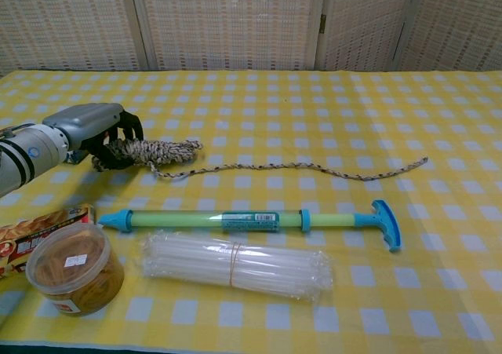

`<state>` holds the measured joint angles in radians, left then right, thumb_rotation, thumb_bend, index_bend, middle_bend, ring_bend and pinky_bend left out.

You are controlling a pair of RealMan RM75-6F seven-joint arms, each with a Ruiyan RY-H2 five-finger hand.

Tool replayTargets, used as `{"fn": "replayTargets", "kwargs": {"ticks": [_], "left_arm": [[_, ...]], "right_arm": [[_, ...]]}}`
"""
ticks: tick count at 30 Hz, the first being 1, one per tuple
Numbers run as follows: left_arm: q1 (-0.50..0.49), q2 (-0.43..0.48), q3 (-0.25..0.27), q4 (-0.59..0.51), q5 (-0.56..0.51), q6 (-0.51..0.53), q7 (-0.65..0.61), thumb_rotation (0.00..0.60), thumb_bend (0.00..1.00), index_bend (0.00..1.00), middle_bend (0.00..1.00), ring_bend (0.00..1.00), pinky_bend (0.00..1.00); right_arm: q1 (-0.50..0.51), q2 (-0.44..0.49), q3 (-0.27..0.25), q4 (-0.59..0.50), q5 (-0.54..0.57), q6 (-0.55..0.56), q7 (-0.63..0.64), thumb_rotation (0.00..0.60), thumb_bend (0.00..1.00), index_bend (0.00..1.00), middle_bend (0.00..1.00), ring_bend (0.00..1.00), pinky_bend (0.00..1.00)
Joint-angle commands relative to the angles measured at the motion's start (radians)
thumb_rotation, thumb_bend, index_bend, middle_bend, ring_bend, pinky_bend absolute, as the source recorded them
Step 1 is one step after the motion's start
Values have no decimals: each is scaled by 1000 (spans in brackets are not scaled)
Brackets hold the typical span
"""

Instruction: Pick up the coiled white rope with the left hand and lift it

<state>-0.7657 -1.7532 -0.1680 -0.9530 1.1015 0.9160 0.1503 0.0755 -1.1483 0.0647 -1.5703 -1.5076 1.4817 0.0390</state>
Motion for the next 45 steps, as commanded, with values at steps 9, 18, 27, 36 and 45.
{"fn": "replayTargets", "kwargs": {"ticks": [9, 18, 27, 36, 45], "left_arm": [[34, 89, 22, -98, 240, 147, -316, 600, 500, 692, 676, 652, 725], [45, 205, 17, -316, 292, 172, -361, 600, 505, 692, 676, 652, 725], [58, 236, 6, -410, 256, 152, -325, 600, 507, 692, 676, 652, 725], [68, 254, 1, -450, 229, 132, -306, 600, 507, 692, 676, 652, 724], [73, 251, 3, -451, 220, 116, -301, 600, 507, 692, 676, 651, 724]], "right_arm": [[45, 40, 7, -50, -5, -65, -26, 583, 242, 0, 1, 57, 0], [180, 23, 80, -60, 28, -203, -24, 600, 243, 332, 136, 181, 123], [380, -82, 139, 48, 170, -481, -110, 600, 242, 434, 176, 198, 134], [514, -238, 145, 236, 256, -626, -179, 600, 243, 474, 136, 66, 38], [561, -362, 99, 396, 222, -623, -235, 600, 242, 512, 79, 0, 0]]}}
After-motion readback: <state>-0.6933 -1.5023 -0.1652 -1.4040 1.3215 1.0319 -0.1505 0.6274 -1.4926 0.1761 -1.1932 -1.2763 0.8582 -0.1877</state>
